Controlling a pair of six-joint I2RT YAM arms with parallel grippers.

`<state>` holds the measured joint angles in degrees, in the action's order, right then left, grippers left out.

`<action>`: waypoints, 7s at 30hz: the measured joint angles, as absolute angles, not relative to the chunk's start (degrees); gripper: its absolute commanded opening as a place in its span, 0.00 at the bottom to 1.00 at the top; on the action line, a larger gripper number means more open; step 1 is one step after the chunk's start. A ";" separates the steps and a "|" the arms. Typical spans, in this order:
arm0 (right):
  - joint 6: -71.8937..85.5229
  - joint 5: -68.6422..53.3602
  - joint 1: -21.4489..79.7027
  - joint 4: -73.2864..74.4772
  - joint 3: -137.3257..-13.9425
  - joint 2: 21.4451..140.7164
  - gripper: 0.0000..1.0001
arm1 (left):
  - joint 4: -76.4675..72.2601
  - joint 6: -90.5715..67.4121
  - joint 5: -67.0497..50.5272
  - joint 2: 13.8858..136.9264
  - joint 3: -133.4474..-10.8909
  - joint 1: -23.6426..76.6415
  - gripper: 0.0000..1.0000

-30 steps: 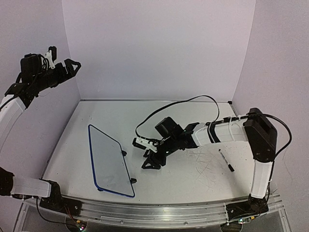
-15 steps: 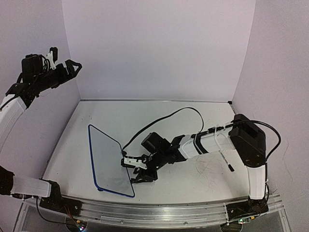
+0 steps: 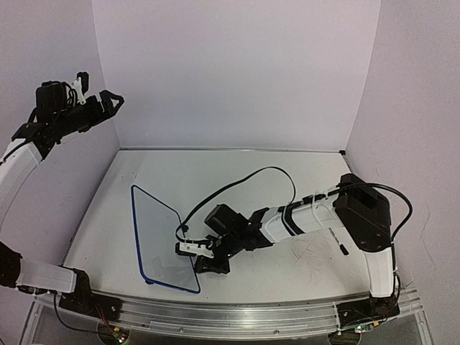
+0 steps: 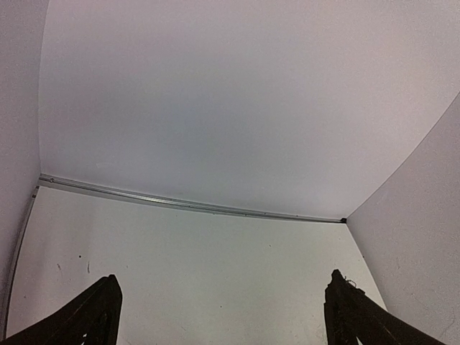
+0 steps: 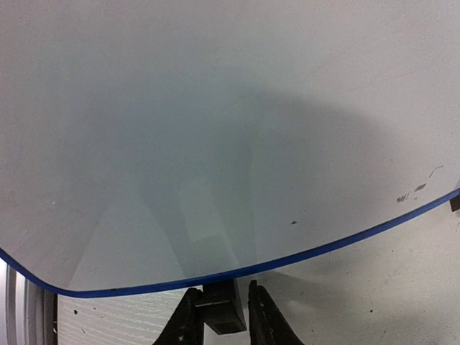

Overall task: Write a sentence on the whiteboard
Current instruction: Move the whiteboard to the center of the board, then adjust the whiteboard at the center of the board.

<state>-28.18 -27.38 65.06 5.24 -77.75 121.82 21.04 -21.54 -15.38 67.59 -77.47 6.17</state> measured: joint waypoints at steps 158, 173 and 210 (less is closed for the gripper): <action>20.73 15.83 52.91 -12.77 -40.08 99.96 0.00 | 17.39 -24.70 -18.00 78.86 -70.89 18.25 0.96; 29.29 21.18 58.57 -7.90 -40.13 98.34 0.63 | 15.97 -25.56 -19.43 79.46 -70.89 18.83 0.98; 23.99 23.94 29.17 21.02 -54.52 74.04 0.98 | 28.93 -44.47 13.98 75.51 -47.37 51.52 0.91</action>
<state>23.99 23.94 29.17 21.02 -54.52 74.04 28.93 -44.47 13.98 75.51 -47.37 51.52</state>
